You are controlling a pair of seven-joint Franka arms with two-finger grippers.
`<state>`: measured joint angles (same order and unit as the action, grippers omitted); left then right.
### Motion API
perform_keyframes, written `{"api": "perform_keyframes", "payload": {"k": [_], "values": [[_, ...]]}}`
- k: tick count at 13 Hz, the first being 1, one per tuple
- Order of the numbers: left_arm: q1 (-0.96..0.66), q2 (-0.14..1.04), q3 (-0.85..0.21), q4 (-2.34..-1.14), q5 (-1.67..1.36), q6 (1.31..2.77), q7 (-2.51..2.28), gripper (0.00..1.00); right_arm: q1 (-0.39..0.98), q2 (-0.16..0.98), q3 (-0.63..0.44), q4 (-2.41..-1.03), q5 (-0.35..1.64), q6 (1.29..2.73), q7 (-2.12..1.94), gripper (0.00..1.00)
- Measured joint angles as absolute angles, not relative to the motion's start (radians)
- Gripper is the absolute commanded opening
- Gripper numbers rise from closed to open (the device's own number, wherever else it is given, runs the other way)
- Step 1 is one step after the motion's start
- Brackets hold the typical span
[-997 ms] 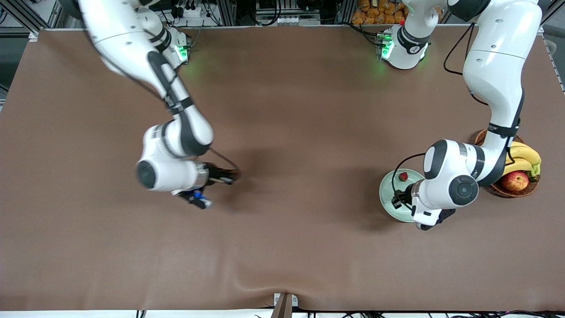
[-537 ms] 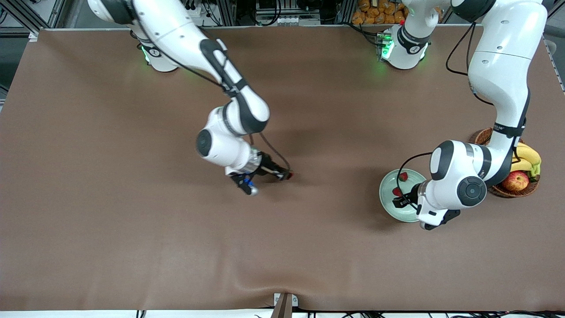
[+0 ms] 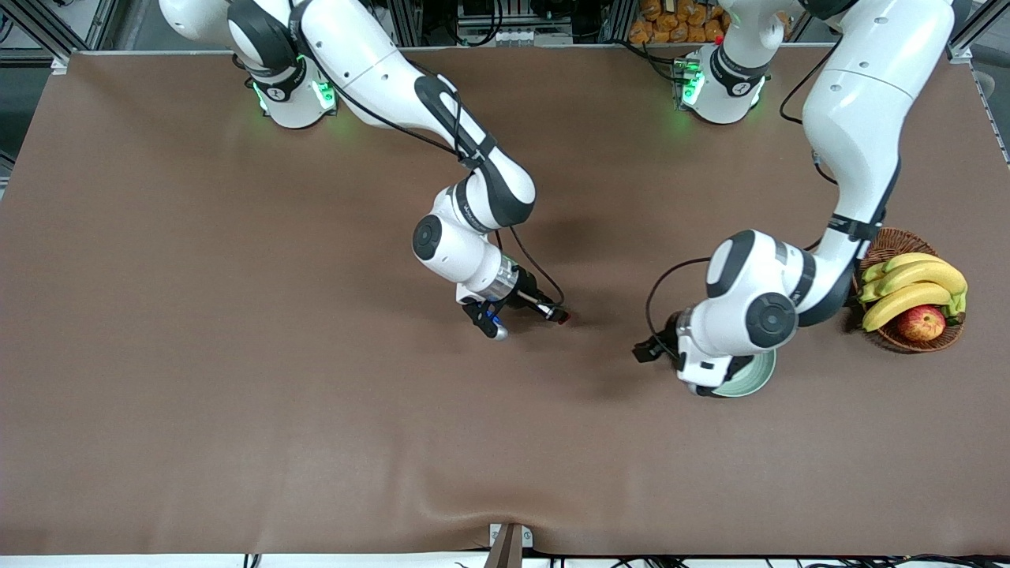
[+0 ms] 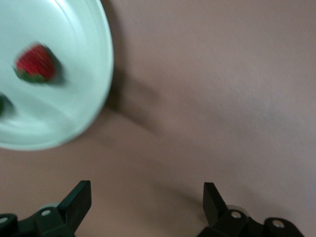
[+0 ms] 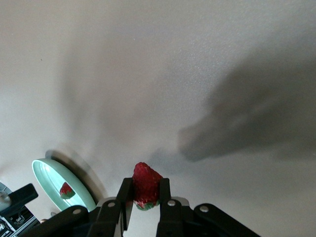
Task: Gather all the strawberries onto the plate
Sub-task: 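Set the last strawberry mid-table with the right gripper while the left gripper approaches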
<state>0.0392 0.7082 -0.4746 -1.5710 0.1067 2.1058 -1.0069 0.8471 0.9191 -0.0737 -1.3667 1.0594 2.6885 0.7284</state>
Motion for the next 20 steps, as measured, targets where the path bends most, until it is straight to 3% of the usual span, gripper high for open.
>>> {"api": "perform_keyframes", "payload": {"k": [6, 10, 12, 14, 17, 20], "values": [[0.002, 0.709, -0.478, -1.571, 0.107, 2.106, -1.093, 1.00, 0.808, 0.918, -0.103, -1.381, 1.058, 2.695, 0.728, 1.00], [-0.071, 0.721, -0.479, -1.556, 0.106, 2.133, -1.284, 1.00, 0.673, 0.805, -0.110, -1.531, 1.046, 2.650, 0.626, 1.00], [-0.106, 0.740, -0.478, -1.532, 0.106, 2.162, -1.391, 1.00, 0.583, 0.712, -0.111, -1.624, 0.934, 2.543, 0.566, 1.00], [-0.124, 0.760, -0.477, -1.521, 0.106, 2.204, -1.476, 1.00, 0.474, 0.630, -0.111, -1.660, 0.700, 2.340, 0.551, 1.00], [-0.138, 0.790, -0.462, -1.514, 0.106, 2.236, -1.581, 1.00, 0.324, 0.511, -0.108, -1.653, 0.372, 2.105, 0.516, 1.00], [-0.180, 0.809, -0.427, -1.488, 0.106, 2.255, -1.698, 1.00, 0.229, 0.386, -0.108, -1.590, 0.254, 1.856, 0.399, 1.00]]}}
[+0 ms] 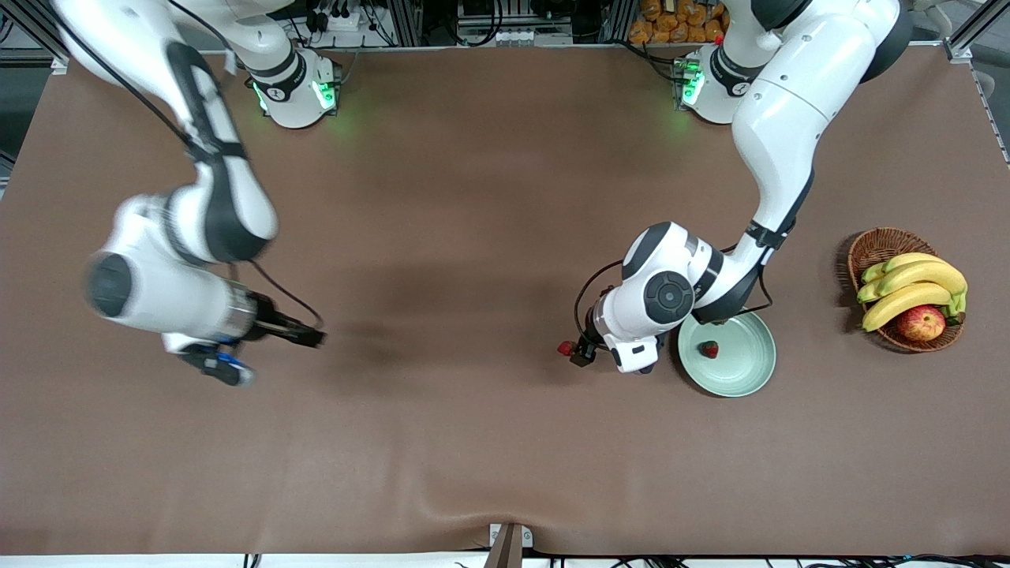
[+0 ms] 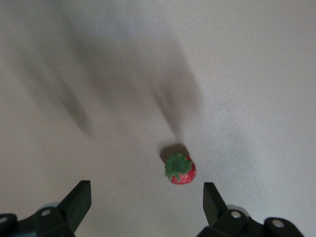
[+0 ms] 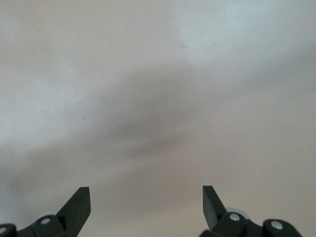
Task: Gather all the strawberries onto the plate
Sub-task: 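Set the last strawberry mid-table with the right gripper while the left gripper approaches, then grasp the last strawberry with the left gripper while the right gripper withdraws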
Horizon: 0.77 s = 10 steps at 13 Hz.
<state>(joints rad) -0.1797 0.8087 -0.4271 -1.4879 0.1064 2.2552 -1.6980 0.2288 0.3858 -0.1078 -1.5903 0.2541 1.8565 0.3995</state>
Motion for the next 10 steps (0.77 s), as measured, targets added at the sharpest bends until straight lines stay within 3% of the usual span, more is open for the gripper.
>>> {"api": "perform_keyframes", "payload": {"k": [5, 8, 10], "values": [[-0.273, 0.822, -0.342, -1.483, 0.106, 2.307, -1.810, 1.00, 0.096, 0.232, -0.101, -1.516, 0.122, 1.571, 0.142, 1.00], [-0.268, 0.829, -0.334, -1.482, 0.106, 2.320, -1.810, 1.00, -0.001, 0.194, -0.047, -1.501, 0.084, 1.512, 0.058, 1.00], [-0.270, 0.837, -0.334, -1.481, 0.106, 2.334, -1.810, 0.95, -0.024, 0.182, -0.038, -1.477, 0.052, 1.480, 0.010, 1.00]]}}
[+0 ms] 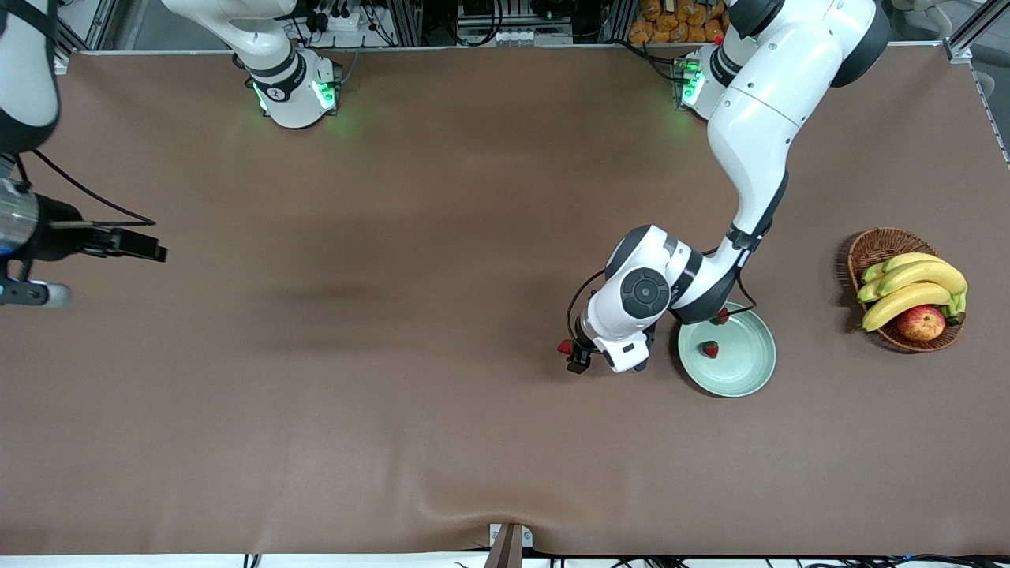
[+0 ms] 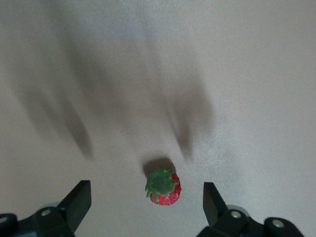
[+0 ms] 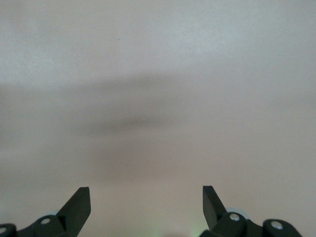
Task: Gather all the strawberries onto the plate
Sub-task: 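Grasp the last strawberry with the left gripper while the right gripper withdraws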
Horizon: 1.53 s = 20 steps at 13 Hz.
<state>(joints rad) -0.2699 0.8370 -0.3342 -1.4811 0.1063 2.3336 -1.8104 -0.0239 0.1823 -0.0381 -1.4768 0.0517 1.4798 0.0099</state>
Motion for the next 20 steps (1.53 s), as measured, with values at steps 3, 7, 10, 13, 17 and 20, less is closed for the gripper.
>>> {"api": "perform_keyframes", "payload": {"k": [3, 7, 10, 13, 17, 20], "values": [[-0.271, 0.844, -0.334, -1.480, 0.106, 2.350, -1.811, 0.93, -0.025, 0.168, -0.036, -1.450, 0.008, 1.461, -0.064, 1.00], [-0.271, 0.849, -0.334, -1.480, 0.106, 2.357, -1.811, 0.81, -0.039, 0.160, -0.037, -1.444, -0.024, 1.443, -0.076, 1.00], [-0.272, 0.856, -0.335, -1.479, 0.106, 2.364, -1.811, 0.79, -0.044, 0.160, -0.042, -1.426, -0.045, 1.441, -0.092, 1.00], [-0.280, 0.864, -0.335, -1.478, 0.106, 2.372, -1.811, 0.64, -0.044, 0.160, -0.046, -1.423, -0.046, 1.438, -0.101, 1.00], [-0.283, 0.866, -0.335, -1.475, 0.106, 2.373, -1.811, 0.45, -0.044, 0.160, -0.040, -1.422, -0.032, 1.385, -0.101, 1.00], [-0.283, 0.866, -0.335, -1.474, 0.106, 2.373, -1.811, 0.12, -0.044, 0.160, -0.040, -1.422, 0.047, 1.353, -0.085, 1.00]]}}
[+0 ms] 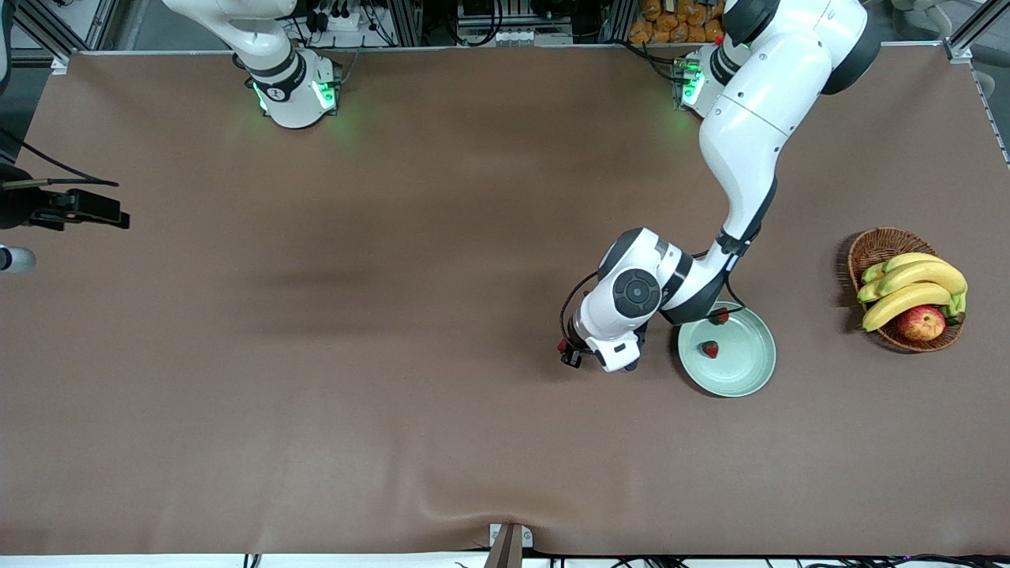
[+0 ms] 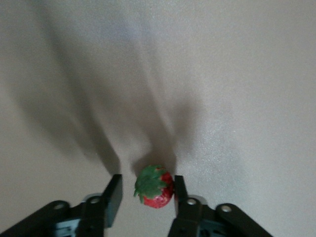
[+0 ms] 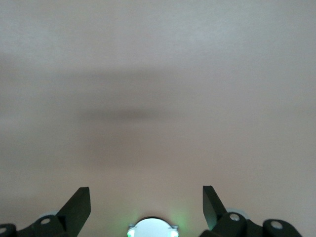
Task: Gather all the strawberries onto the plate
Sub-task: 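Grasp the last strawberry with the left gripper while the right gripper withdraws, then lower the strawberry onto the plate and open the left gripper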
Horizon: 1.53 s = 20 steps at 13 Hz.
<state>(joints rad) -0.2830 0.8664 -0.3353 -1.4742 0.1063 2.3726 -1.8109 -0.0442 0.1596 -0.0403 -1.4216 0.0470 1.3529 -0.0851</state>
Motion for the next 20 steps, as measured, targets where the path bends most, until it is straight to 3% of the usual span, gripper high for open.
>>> {"api": "perform_keyframes", "payload": {"k": [1, 3, 8, 12, 18, 20], "values": [[-0.283, 0.866, -0.335, -1.473, 0.106, 2.373, -1.807, 0.04, -0.044, 0.159, -0.041, -1.421, 0.056, 1.350, -0.084, 1.00], [-0.277, 0.867, -0.333, -1.469, 0.106, 2.373, -1.762, 0.00, -0.044, 0.158, -0.042, -1.416, 0.058, 1.349, -0.084, 1.00], [-0.222, 0.865, -0.337, -1.449, 0.106, 2.335, -1.581, 0.00, -0.044, 0.151, -0.046, -1.377, 0.044, 1.350, -0.084, 1.00], [-0.124, 0.821, -0.360, -1.432, 0.106, 2.188, -1.308, 0.00, -0.044, 0.151, -0.046, -1.377, 0.030, 1.385, -0.084, 1.00], [0.138, 0.781, -0.454, -1.435, 0.108, 2.044, -0.815, 0.20, -0.044, 0.151, -0.046, -1.378, 0.030, 1.399, -0.083, 1.00], [0.179, 0.781, -0.453, -1.438, 0.121, 2.036, -0.667, 0.38, -0.044, 0.151, -0.046, -1.378, 0.030, 1.401, -0.083, 1.00]]}}
